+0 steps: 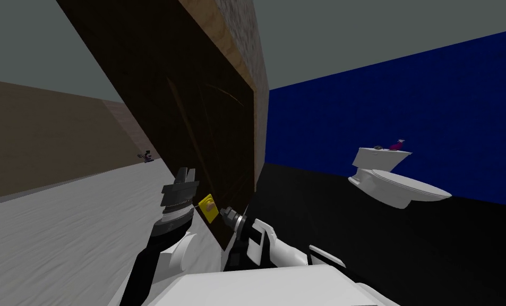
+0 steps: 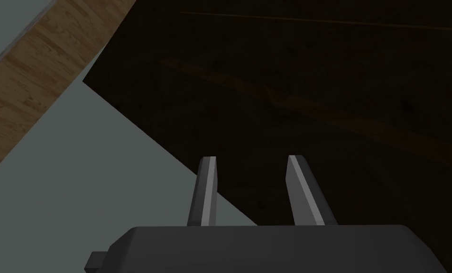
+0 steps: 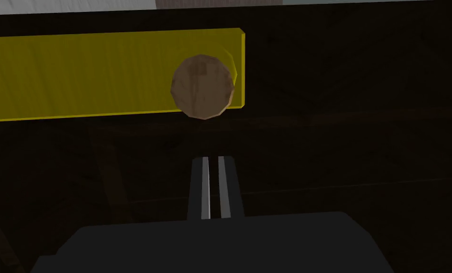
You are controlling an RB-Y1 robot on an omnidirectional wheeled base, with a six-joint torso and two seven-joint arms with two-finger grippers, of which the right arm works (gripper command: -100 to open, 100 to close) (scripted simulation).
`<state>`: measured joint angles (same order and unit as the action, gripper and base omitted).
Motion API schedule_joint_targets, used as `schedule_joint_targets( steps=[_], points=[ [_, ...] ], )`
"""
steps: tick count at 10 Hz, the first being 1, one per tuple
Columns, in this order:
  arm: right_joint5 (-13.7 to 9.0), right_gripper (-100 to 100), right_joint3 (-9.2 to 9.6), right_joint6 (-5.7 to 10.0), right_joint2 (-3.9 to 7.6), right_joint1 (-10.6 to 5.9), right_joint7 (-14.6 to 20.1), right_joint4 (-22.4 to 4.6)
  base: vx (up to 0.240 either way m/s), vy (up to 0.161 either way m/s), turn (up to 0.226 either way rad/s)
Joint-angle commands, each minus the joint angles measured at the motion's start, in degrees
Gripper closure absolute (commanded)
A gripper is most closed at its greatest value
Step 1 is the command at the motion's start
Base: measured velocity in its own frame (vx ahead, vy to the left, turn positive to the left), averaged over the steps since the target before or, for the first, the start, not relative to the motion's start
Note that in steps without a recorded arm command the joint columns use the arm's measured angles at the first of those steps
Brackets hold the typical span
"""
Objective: Push the door open
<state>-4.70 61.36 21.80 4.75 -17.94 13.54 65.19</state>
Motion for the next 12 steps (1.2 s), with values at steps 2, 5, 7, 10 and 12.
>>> schedule_joint_targets(
  steps=[2, 5, 7, 10, 12],
  points=[
    [0.1, -100, -2.5, -0.9, -0.58, -0.01, -0.8, -1.1, -0.213, -0.049, -0.079],
    [0.2, -100, -2.52, -0.77, -0.56, -0.25, -0.8, -1.7, 0.003, 0.071, 0.025],
    [0.3, -100, -2.89, -0.78, -0.83, -0.27, -1.0, -2.1, 0.098, 0.163, 0.018],
    [0.4, -100, -3.62, -0.8, -2.13, -0.32, -1.3, -3.0, 0.116, 0.192, 0.033],
    [0.4, 100, -3.46, -0.83, -1.79, -0.33, -1.2, -2.8, 0.015, 0.036, -0.003]
  ],
)
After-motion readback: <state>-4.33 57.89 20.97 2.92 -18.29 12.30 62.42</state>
